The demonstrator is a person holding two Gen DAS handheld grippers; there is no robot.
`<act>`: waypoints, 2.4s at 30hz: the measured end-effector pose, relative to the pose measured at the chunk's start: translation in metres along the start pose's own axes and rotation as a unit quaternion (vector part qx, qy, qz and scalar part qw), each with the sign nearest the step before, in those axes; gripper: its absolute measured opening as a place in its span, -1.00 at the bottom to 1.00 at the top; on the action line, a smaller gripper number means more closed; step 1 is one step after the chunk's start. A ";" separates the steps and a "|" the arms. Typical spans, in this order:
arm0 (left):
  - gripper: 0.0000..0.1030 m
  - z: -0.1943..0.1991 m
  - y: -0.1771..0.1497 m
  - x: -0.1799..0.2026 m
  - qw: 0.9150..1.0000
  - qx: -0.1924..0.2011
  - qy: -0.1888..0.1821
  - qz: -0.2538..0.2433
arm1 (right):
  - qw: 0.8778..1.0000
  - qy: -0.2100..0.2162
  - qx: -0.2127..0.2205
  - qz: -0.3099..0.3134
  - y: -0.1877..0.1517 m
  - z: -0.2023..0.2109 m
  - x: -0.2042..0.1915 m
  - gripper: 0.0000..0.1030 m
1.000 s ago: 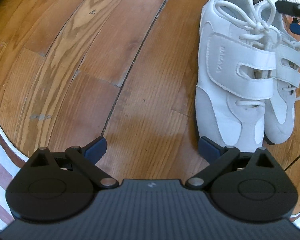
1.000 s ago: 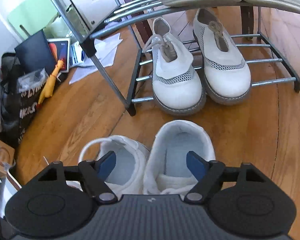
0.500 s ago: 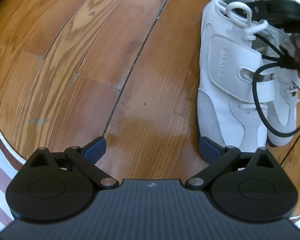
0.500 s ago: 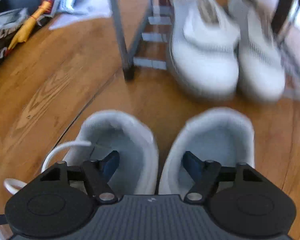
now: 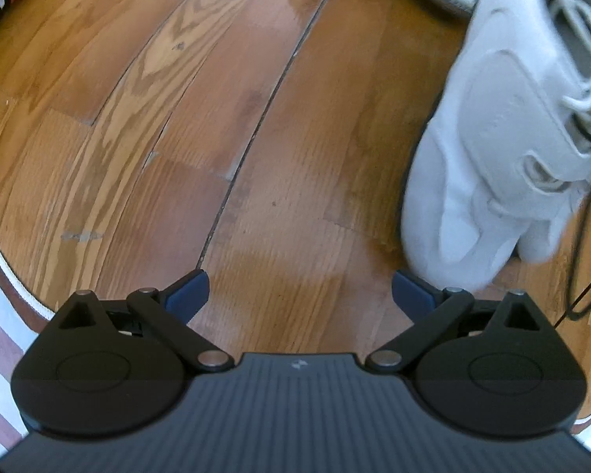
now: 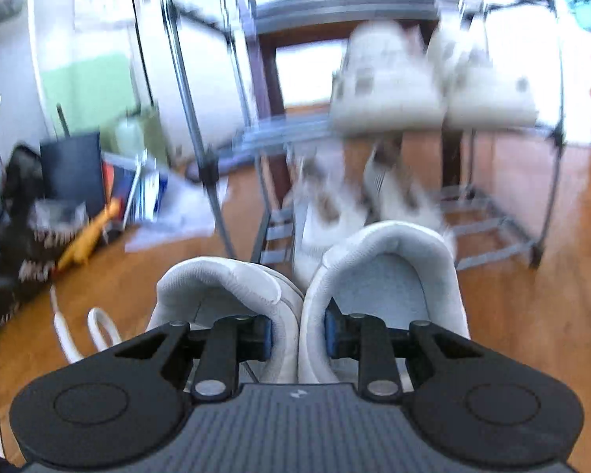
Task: Organize scattered shoes
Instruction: 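Lift the velcro sneakers with the right tool and place them on the rack shelf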
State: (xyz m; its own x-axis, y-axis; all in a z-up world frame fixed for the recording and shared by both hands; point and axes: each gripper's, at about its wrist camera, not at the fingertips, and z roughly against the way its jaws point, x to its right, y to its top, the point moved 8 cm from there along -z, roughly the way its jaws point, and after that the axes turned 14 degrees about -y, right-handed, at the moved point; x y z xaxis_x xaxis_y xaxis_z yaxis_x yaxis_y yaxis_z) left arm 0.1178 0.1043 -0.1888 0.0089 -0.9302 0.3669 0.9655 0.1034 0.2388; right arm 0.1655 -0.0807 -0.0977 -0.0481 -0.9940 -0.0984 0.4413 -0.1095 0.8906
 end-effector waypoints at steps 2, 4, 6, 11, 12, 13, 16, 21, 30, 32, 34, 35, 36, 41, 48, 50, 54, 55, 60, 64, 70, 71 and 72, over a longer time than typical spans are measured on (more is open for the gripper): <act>0.96 0.003 0.007 0.004 1.000 0.015 -0.004 -0.008 | 0.999 -0.010 0.033 -0.019 0.018 0.017 0.008 -0.53; 0.96 0.012 0.017 0.015 0.999 0.044 -0.014 -0.023 | 0.997 -0.011 0.063 -0.032 0.048 0.026 0.019 -0.53; 0.96 0.009 0.027 0.017 0.997 0.061 -0.023 -0.032 | 0.995 -0.008 0.087 -0.037 0.071 0.035 0.024 -0.53; 0.96 0.038 0.046 0.052 0.987 0.127 -0.076 -0.060 | 0.990 0.010 0.139 -0.022 0.151 0.056 0.029 -0.54; 0.96 0.047 0.052 0.065 0.983 0.142 -0.091 -0.071 | 0.990 0.024 0.140 -0.019 0.176 0.058 0.029 -0.54; 0.96 0.054 0.062 0.078 0.978 0.159 -0.106 -0.083 | 0.990 0.037 0.136 -0.011 0.204 0.058 0.028 -0.54; 0.96 0.070 0.093 0.111 0.959 0.214 -0.147 -0.118 | 0.991 0.049 0.121 0.020 0.275 0.042 0.026 -0.54; 0.98 0.076 0.143 0.177 0.919 0.306 -0.197 -0.151 | 0.993 0.033 0.099 0.056 0.355 -0.020 0.022 -0.54; 0.91 0.066 0.214 0.236 0.880 0.392 -0.240 -0.120 | 0.984 0.006 0.095 0.149 0.387 -0.066 0.019 -0.47; 0.78 0.075 0.216 0.239 0.878 0.396 -0.231 -0.139 | 0.984 0.010 0.094 0.153 0.390 -0.065 0.022 -0.43; 0.54 0.083 0.214 0.245 0.875 0.397 -0.217 -0.175 | 0.983 0.011 0.094 0.157 0.393 -0.065 0.024 -0.40; 0.50 0.085 0.214 0.246 0.875 0.394 -0.217 -0.180 | 0.983 0.012 0.097 0.157 0.394 -0.064 0.025 -0.36; 0.43 0.086 0.215 0.248 0.877 0.388 -0.217 -0.184 | 0.982 0.012 0.101 0.159 0.395 -0.064 0.026 -0.32; 0.30 0.090 0.221 0.254 0.889 0.358 -0.221 -0.184 | 0.980 -0.016 0.117 0.158 0.395 -0.059 0.041 0.55; 0.29 0.103 0.224 0.261 0.893 0.345 -0.220 -0.189 | 0.978 -0.036 0.158 0.129 0.384 -0.030 0.068 0.80; 0.29 0.109 0.225 0.261 0.891 0.346 -0.223 -0.192 | 0.974 -0.042 0.187 0.122 0.383 -0.013 0.074 0.84; 0.29 0.122 0.228 0.264 0.890 0.344 -0.226 -0.197 | 0.963 -0.043 0.238 0.119 0.373 0.025 0.087 0.90; 0.29 0.126 0.230 0.266 0.889 0.343 -0.227 -0.200 | 0.962 -0.041 0.242 0.116 0.371 0.031 0.091 0.95; 0.34 0.146 0.238 0.274 0.883 0.349 -0.226 -0.218 | 0.985 -0.026 0.169 0.028 0.352 0.051 0.137 0.98; 0.32 0.162 0.255 0.271 0.887 0.363 -0.188 -0.215 | 0.996 0.039 0.061 -0.051 0.317 0.015 0.152 0.24; 0.36 0.162 0.258 0.265 0.895 0.350 -0.174 -0.215 | 0.984 0.109 0.024 -0.135 0.293 0.013 0.160 0.14; 0.36 0.165 0.256 0.264 0.895 0.350 -0.176 -0.215 | 0.984 0.111 0.031 -0.135 0.294 0.014 0.159 0.14; 0.37 0.166 0.254 0.264 0.896 0.345 -0.180 -0.214 | 0.983 0.113 0.040 -0.137 0.293 0.016 0.157 0.14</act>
State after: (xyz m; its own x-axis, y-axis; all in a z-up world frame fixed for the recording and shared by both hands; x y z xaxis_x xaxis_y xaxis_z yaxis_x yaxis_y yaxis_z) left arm 0.3223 -0.0566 0.1181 -0.5276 -0.7756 0.3465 0.4695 0.0738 0.8799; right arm 0.2723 -0.2688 0.1547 0.0500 -0.9027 -0.4273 0.3673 -0.3812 0.8484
